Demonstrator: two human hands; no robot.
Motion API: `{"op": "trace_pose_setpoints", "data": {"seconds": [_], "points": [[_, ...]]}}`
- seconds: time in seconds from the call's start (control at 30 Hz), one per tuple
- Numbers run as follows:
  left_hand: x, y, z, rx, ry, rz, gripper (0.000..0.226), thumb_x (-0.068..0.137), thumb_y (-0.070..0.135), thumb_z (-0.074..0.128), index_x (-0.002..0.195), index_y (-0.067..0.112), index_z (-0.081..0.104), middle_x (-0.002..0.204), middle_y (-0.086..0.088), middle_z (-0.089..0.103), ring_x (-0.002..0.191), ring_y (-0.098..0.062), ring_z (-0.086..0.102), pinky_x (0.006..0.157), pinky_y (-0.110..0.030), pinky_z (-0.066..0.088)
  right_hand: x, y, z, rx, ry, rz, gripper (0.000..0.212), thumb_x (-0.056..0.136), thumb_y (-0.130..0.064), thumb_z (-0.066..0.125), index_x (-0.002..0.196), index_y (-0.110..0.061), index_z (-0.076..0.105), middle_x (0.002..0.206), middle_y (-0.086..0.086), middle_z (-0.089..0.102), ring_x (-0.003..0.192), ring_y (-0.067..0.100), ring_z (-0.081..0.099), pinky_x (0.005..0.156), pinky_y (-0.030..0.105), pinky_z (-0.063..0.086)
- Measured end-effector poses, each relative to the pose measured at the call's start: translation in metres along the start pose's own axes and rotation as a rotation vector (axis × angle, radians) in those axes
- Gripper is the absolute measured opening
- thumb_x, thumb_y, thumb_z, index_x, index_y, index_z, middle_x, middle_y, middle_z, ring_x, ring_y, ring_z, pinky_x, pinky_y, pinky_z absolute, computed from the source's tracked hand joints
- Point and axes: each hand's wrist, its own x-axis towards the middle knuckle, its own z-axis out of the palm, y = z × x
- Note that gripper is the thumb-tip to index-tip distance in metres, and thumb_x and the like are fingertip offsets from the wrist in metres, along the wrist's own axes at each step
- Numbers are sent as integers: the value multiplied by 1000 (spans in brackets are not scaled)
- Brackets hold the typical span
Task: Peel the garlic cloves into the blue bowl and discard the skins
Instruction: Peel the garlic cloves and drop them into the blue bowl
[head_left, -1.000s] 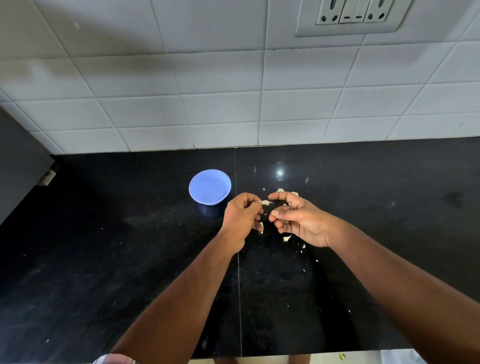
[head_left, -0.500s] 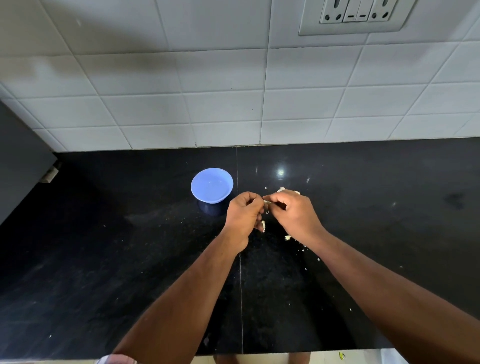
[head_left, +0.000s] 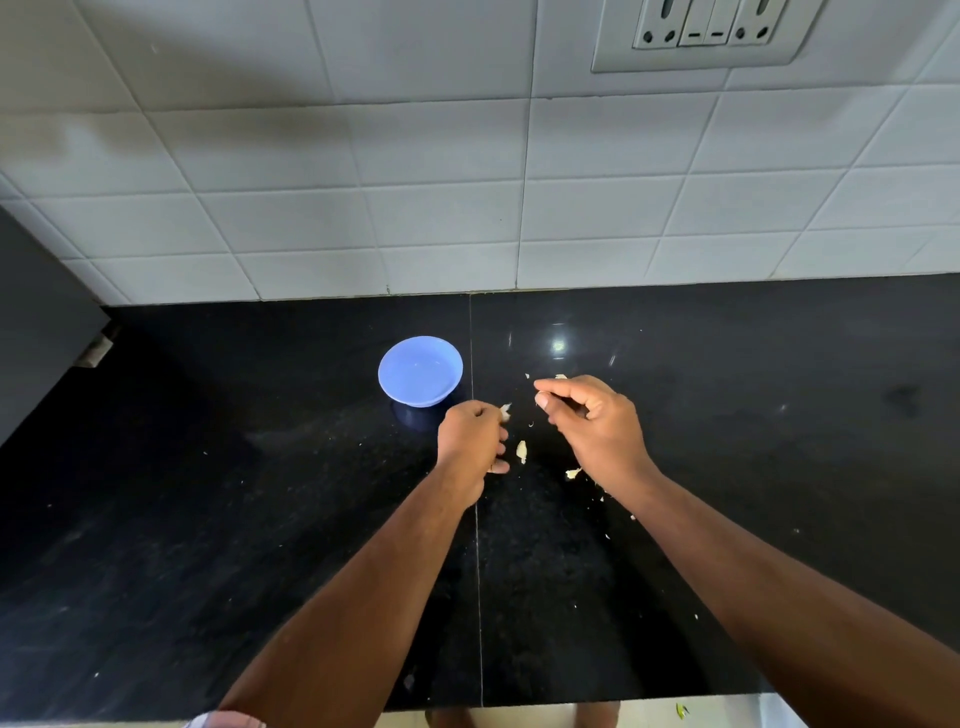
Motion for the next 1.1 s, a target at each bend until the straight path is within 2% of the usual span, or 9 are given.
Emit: {"op": "trace_pose_setpoints", "data": {"seconds": [0.07,0.17,0.27,0.33,0.43,0.7,0.87,0.97,1.1], "points": [[-4,1,1,31,-60,38,23,108,9,50,110,18,71,98,-8,71,78,-16,65,64,-33,65,0,1,-2,-13,-30,-7,22,99,-15,72,119,-21,79,96,-12,72,86,9,70,85,25,57],[-9,1,4,80,-38,170,9,100,22,72,102,14,68,92,-6,71,75,-12,65,60,-29,63,0,1,-4,4,-55,32,24,100,-15,69,122,-20,78,101,-11,72,83,6,71,81,19,57],[-10,-2,7,169,1,315,28,93,26,81,93,10,59,80,0,64,64,-9,59,57,-28,59,2,-1,-6,87,-44,131,21,98,-17,72,118,-21,79,104,-9,76,83,10,74,79,24,61],[-13,-1,9,119,-84,372,22,93,22,81,104,17,62,92,2,68,76,-9,67,59,-30,62,3,-4,-8,173,-47,206,18,97,-16,74,114,-21,80,96,-7,78,83,11,75,77,28,63],[-15,0,12,47,-180,394,24,98,13,74,120,23,69,102,5,75,93,-14,74,62,-30,62,3,-7,-9,246,-71,242,15,97,-13,74,110,-18,80,89,0,79,80,11,74,75,29,63],[-11,0,15,4,-184,393,14,104,20,67,111,21,79,89,3,78,76,-7,68,66,-34,63,10,0,-18,269,-189,241,31,105,-5,58,121,-25,77,105,-2,78,90,10,72,80,27,60],[-7,6,10,88,-283,375,17,107,20,62,106,19,79,88,1,74,77,-9,69,67,-30,62,15,6,-26,100,-273,125,28,101,-15,68,123,-31,77,106,-5,71,88,11,70,80,24,58],[-6,8,8,73,-289,347,14,105,21,65,107,20,79,87,-1,74,77,-10,69,68,-31,63,16,6,-26,92,-239,104,22,99,-17,72,115,-31,79,102,-8,72,85,9,70,77,23,56],[-7,9,7,-50,-244,307,8,101,22,73,104,18,78,90,-1,74,80,-11,70,67,-33,64,18,7,-22,46,-144,68,13,94,-22,78,106,-27,79,99,-14,75,93,5,71,85,26,56]]}}
